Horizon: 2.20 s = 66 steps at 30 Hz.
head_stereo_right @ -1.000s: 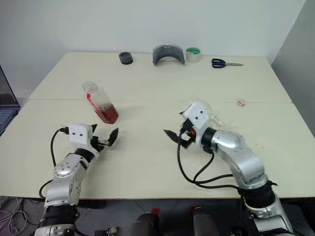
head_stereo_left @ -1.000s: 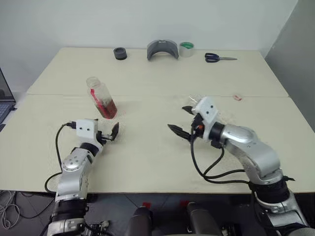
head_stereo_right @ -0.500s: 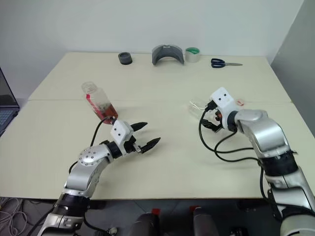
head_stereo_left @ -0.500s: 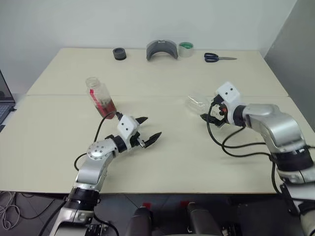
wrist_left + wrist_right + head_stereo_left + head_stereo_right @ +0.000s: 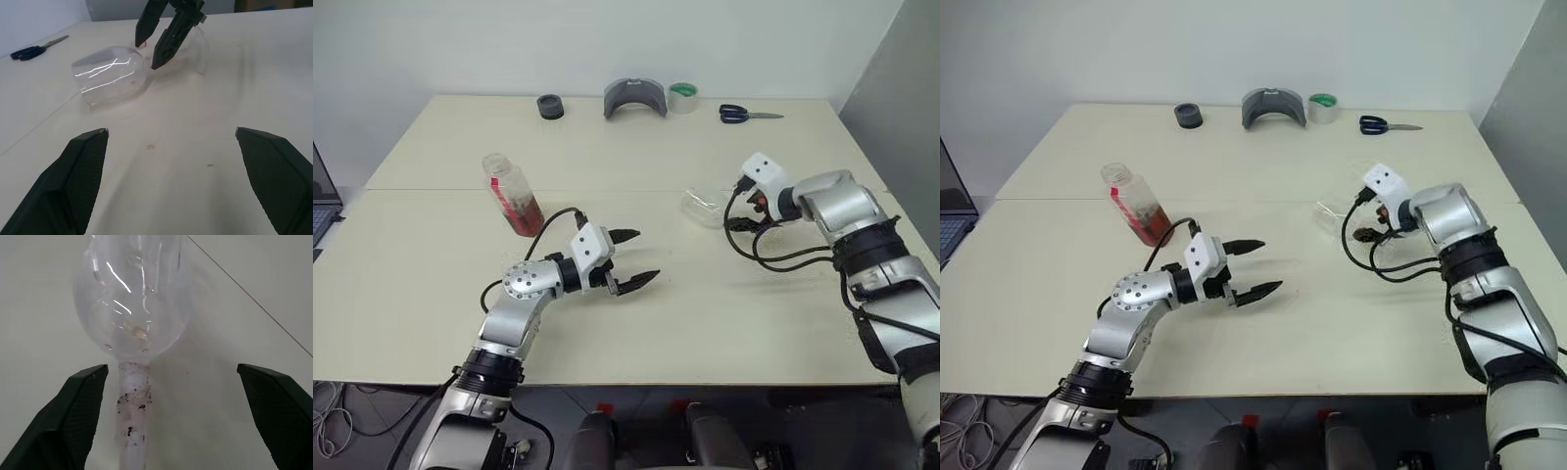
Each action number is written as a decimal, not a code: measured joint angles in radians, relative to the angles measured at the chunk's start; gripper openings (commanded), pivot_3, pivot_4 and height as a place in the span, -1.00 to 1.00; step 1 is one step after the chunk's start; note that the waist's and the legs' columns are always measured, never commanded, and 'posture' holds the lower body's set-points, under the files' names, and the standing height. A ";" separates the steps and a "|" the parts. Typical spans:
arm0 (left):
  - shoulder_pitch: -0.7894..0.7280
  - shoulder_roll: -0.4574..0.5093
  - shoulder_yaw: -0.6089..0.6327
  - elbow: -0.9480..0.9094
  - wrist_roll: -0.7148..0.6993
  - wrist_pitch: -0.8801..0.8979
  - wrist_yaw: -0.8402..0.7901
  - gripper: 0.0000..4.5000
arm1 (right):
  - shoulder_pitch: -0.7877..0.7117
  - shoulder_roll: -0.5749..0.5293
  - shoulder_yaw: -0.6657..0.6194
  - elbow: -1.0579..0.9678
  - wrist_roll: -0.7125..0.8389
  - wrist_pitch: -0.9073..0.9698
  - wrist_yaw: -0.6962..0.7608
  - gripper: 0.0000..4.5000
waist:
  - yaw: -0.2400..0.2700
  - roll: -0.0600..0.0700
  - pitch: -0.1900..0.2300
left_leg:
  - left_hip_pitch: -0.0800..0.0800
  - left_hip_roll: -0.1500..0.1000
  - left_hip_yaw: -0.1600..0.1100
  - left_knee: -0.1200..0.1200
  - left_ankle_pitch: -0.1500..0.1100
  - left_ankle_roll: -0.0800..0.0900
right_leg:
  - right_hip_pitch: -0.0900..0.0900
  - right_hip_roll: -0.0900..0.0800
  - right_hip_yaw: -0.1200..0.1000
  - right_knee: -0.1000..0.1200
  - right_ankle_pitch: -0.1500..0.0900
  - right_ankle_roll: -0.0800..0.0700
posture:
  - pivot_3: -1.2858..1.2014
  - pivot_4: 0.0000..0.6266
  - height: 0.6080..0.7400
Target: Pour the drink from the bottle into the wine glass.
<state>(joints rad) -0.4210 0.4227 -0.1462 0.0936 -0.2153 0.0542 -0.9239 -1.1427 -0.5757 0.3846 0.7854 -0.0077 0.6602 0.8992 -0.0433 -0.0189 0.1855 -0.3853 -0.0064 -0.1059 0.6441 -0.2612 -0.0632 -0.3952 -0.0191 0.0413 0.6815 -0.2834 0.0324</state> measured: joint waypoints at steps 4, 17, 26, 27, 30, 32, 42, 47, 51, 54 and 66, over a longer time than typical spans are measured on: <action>0.001 -0.007 0.000 0.020 0.002 0.000 0.009 1.00 | -0.059 0.032 0.004 0.139 -0.044 -0.049 0.057 0.11 | 0.000 0.000 0.000 | 0.000 0.000 0.000 0.000 0.000 0.000 | -0.001 0.000 0.000 0.000 0.000 0.000 | 0.03 -0.52 1.00; 0.005 -0.013 0.000 0.031 0.007 -0.017 0.020 1.00 | -0.126 0.078 -0.023 0.319 -0.110 -0.106 0.103 -0.93 | -0.006 0.001 0.000 | 0.000 0.000 0.000 0.000 0.000 0.000 | -0.001 0.000 0.000 0.001 0.000 0.000 | 0.03 -0.52 1.00; 0.005 -0.019 0.018 0.030 -0.026 0.051 0.022 1.00 | -0.170 0.142 -0.325 0.311 0.047 -0.066 -0.060 -0.93 | -0.011 0.002 0.001 | -0.001 0.000 0.000 0.000 0.000 0.000 | -0.002 0.000 0.000 0.002 0.000 0.000 | 0.03 -0.52 1.00; 0.004 -0.019 0.035 0.028 -0.047 0.085 0.025 1.00 | -0.156 0.156 -0.353 0.283 0.062 -0.083 -0.099 -0.93 | -0.012 0.002 0.001 | -0.001 0.000 0.000 0.000 0.000 0.000 | -0.003 0.000 0.000 0.002 0.000 0.000 | 0.03 -0.52 1.00; -0.005 -0.011 0.081 0.006 -0.110 0.196 0.037 1.00 | -0.044 0.226 -0.433 0.175 0.101 -0.177 -0.240 -0.93 | -0.014 0.002 0.001 | -0.002 0.000 -0.001 0.001 0.000 0.000 | -0.002 0.000 0.000 0.003 0.000 0.000 | 0.03 -0.52 1.00; -0.020 0.000 0.110 -0.013 -0.145 0.258 0.039 1.00 | 0.056 0.293 -0.471 0.107 0.114 -0.218 -0.341 -0.93 | -0.014 0.002 0.001 | -0.005 0.000 -0.001 0.002 0.000 0.000 | -0.004 0.000 0.000 0.005 0.000 0.000 | 0.03 -0.52 1.00; -0.064 0.054 0.151 -0.058 -0.202 0.378 0.015 1.00 | 0.340 0.440 -0.510 -0.301 0.151 -0.250 -0.557 -0.93 | -0.016 0.002 0.001 | -0.008 0.000 0.000 0.003 0.001 -0.001 | -0.011 0.000 0.001 0.012 0.000 -0.001 | 0.03 -0.52 1.00; -0.064 0.067 0.148 -0.067 -0.202 0.390 -0.009 1.00 | 0.467 0.462 -0.512 -0.480 0.171 -0.216 -0.599 -0.93 | -0.014 0.002 -0.001 | -0.008 0.000 -0.001 0.002 0.001 -0.001 | -0.010 0.000 0.001 0.011 0.000 -0.001 | 0.03 -0.52 1.00; -0.059 0.087 0.130 -0.091 -0.201 0.396 -0.030 1.00 | 0.613 0.476 -0.502 -0.654 0.187 -0.188 -0.623 -0.93 | -0.008 0.001 -0.005 | -0.007 0.000 -0.001 0.002 0.001 -0.001 | -0.009 0.000 0.000 0.009 0.000 -0.001 | 0.03 -0.52 1.00; -0.057 0.088 0.123 -0.094 -0.201 0.396 -0.036 1.00 | 0.699 0.491 -0.483 -0.759 0.188 -0.167 -0.643 -0.93 | -0.009 -0.001 -0.012 | -0.005 0.000 -0.001 0.001 0.001 0.000 | -0.008 0.001 0.001 0.008 0.000 -0.001 | 0.03 -0.52 1.00; -0.057 0.088 0.110 -0.095 -0.196 0.395 -0.046 1.00 | 0.802 0.503 -0.411 -0.804 0.177 -0.251 -0.638 -0.93 | -0.017 -0.005 -0.017 | 0.022 0.003 0.000 -0.010 0.000 0.000 | 0.016 0.004 0.001 -0.001 -0.003 -0.003 | 0.03 -0.52 1.00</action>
<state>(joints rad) -0.4777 0.5111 -0.0360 -0.0016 -0.4108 0.4487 -0.9699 -0.3404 -0.0728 -0.0264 -0.0191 0.1694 0.4094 0.2617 -0.0605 -0.0240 0.1683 -0.3636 -0.0030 -0.1062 0.6339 -0.2612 -0.0629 -0.3789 -0.0149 0.0426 0.6806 -0.2859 0.0292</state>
